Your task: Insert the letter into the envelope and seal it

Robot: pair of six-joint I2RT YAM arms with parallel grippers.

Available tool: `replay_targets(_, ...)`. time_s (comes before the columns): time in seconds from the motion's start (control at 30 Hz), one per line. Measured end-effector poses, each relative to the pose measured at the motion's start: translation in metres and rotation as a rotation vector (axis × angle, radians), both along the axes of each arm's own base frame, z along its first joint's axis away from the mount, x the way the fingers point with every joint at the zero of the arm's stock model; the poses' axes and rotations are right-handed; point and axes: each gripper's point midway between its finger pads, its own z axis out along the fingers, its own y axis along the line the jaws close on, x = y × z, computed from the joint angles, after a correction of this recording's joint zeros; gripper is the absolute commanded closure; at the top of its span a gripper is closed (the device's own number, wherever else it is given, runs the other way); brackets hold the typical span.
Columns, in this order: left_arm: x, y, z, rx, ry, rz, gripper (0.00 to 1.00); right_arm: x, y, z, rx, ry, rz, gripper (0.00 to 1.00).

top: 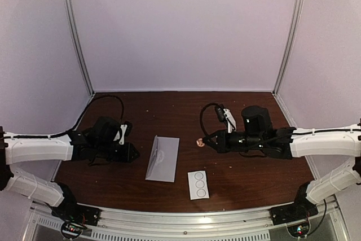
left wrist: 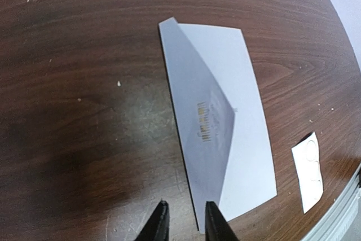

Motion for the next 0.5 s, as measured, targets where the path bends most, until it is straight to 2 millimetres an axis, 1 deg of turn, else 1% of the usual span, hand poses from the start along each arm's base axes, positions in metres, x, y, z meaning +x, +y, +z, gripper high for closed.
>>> replay_targets(0.1,0.001,0.011,-0.013,0.017,0.021,0.023,0.85,-0.003,0.008,-0.008,-0.008,0.015,0.012,1.00)
replay_targets(0.17,0.003,0.012,-0.020,0.026,0.031,0.025,0.87,-0.005,0.014,-0.017,-0.016,0.030,0.021,1.00)
replay_targets(0.33,0.005,0.002,-0.035,0.019,0.058,-0.014,0.89,-0.006,0.030,-0.034,-0.030,0.061,0.039,1.00)
replay_targets(0.5,0.006,-0.007,-0.044,0.009,0.069,-0.052,0.91,-0.006,0.044,-0.041,-0.019,0.076,0.052,1.00)
